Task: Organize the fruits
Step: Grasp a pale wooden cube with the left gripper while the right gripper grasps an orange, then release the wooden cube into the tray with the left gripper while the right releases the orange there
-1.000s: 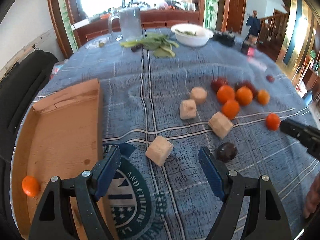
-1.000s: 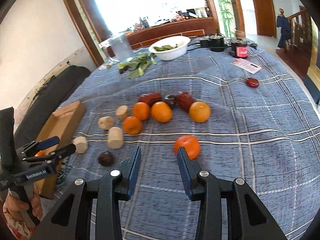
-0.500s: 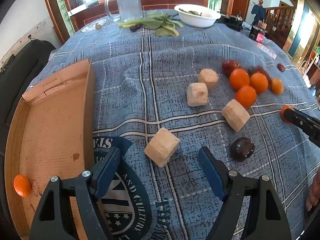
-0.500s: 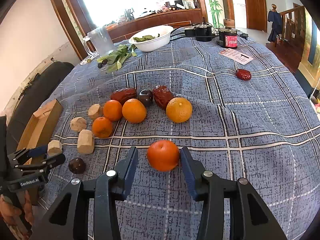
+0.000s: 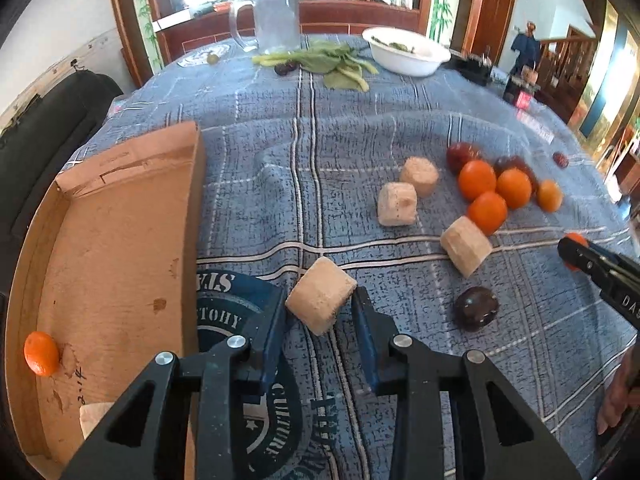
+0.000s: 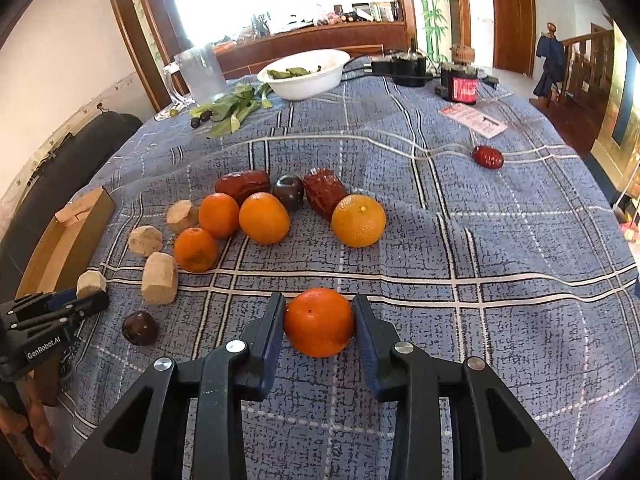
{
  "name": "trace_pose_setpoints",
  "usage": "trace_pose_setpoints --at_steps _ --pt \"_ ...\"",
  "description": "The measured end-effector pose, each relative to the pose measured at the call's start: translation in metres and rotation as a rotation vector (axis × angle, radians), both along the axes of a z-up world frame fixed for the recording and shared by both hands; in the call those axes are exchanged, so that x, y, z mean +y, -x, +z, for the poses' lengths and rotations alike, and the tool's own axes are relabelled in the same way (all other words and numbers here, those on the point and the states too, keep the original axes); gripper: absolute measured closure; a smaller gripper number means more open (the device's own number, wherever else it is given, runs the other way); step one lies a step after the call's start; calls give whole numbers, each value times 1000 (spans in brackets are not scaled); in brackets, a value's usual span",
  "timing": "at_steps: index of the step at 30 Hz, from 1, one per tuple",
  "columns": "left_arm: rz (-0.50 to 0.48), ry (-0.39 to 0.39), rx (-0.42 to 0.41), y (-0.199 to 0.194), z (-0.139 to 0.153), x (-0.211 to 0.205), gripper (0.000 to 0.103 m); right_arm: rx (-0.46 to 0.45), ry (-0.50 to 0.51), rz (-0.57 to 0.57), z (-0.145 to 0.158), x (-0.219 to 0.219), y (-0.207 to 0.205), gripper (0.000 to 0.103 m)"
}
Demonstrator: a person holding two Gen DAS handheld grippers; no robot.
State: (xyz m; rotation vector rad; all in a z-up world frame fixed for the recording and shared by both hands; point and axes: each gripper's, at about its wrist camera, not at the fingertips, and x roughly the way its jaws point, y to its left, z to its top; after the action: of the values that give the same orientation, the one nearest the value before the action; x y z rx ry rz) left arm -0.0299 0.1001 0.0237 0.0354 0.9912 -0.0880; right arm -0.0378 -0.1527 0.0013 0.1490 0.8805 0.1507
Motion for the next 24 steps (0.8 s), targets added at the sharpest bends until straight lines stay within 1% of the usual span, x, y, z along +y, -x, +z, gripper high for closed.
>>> trace_pose_setpoints --at_steps 4,9,13,16,21,24 --pt "15 62 -29 10 14 10 71 -38 -14 10 13 4 9 67" --pt "80 129 -95 31 40 42 71 -83 -17 55 31 18 22 66" --pt "157 138 -143 44 56 75 71 -110 -29 112 47 39 32 66" --pt "239 127 -180 54 65 107 71 -130 -33 165 56 62 39 66" --pt "344 120 -186 66 63 152 71 -135 -56 276 65 111 44 66" --pt "378 102 -177 74 56 168 71 -117 -79 343 65 143 43 66"
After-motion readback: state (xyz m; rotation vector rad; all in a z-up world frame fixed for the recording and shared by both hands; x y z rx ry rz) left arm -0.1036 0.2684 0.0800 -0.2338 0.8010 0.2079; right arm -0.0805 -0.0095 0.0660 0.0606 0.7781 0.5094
